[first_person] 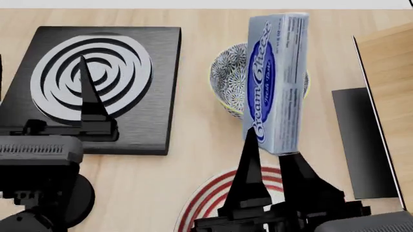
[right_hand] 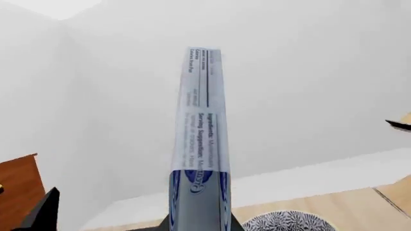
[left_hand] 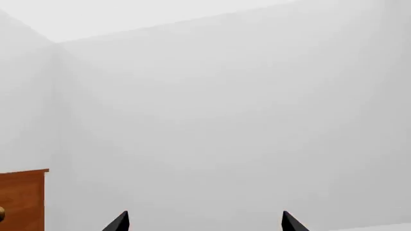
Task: Pick up the cream cheese and put it in the bowl.
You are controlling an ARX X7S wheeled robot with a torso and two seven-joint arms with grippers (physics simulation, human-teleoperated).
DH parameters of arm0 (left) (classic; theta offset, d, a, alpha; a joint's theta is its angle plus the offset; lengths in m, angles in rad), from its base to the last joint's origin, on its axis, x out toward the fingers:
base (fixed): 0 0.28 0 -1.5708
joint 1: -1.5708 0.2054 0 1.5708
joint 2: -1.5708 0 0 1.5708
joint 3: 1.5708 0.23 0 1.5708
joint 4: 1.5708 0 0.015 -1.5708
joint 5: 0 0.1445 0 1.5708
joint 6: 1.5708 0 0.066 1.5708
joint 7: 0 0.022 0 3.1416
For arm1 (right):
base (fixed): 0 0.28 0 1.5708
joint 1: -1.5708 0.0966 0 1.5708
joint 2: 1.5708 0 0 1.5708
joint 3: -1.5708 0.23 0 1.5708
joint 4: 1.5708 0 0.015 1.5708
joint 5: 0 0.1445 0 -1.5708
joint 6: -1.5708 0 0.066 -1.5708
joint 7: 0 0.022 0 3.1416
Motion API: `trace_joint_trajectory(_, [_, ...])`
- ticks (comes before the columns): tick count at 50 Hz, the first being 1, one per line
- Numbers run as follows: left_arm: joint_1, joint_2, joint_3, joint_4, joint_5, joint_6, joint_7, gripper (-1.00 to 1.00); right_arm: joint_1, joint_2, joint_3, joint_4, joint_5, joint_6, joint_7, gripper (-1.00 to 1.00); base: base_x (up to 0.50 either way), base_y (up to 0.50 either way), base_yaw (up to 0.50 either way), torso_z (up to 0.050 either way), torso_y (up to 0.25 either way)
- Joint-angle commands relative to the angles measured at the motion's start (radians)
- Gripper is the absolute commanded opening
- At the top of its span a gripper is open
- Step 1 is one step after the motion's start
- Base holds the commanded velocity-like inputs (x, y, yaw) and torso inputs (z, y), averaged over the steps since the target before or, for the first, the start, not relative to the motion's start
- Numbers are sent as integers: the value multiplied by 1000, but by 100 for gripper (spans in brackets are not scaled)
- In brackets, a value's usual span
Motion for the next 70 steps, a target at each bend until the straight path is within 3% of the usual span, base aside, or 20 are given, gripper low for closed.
trace_joint_trajectory(1, [-101,100,54,-549,152,557,-34,100,18,-9,-11,1,-262,-47,38,-100,0,0,0,0,0])
trace_joint_trajectory(5, [-116,108,66,-570,93,588,14,100,21,-8,-15,6,-270,-44,40,-100,0,0,0,0,0])
trace_joint_trajectory(6, [-167,166,68,-720,44,738,63,100,35,-13,-17,30,-292,-38,51,-100,0,0,0,0,0])
trace_joint_trajectory(7, [-182,187,56,-854,25,777,93,100,39,-12,-19,31,-294,-32,50,-100,0,0,0,0,0])
trace_joint_trajectory(9, [-175,224,-43,-872,2,778,200,100,46,-13,-19,34,-300,-25,56,-100,0,0,0,0,0])
trace_joint_trajectory(11, [-156,300,-261,-907,-15,778,438,100,59,-15,-22,44,-300,-16,56,-100,0,0,0,0,0])
trace_joint_trajectory(15, [-149,375,-507,-938,63,778,625,100,71,-21,-35,72,-314,-22,55,-100,0,0,0,0,3])
trace_joint_trajectory(18, [-159,378,-501,-955,-24,778,696,100,85,-25,-39,93,-315,-21,54,-100,0,0,0,0,0])
trace_joint_trajectory(25, [-157,378,-509,-946,-70,778,746,100,104,-26,-41,128,-319,-25,55,-100,0,0,0,1,0])
trace_joint_trajectory(28, [-136,379,-522,-905,-152,778,834,100,111,-27,-41,143,-319,-27,55,-100,0,0,0,0,0])
trace_joint_trajectory(49, [-105,379,-541,-861,-153,778,852,100,165,-26,-50,177,-339,0,70,-100,0,0,0,0,0])
trace_joint_trajectory(70, [-110,379,-546,-869,-189,778,883,100,352,35,-19,-34,-306,494,122,-100,0,0,0,0,1])
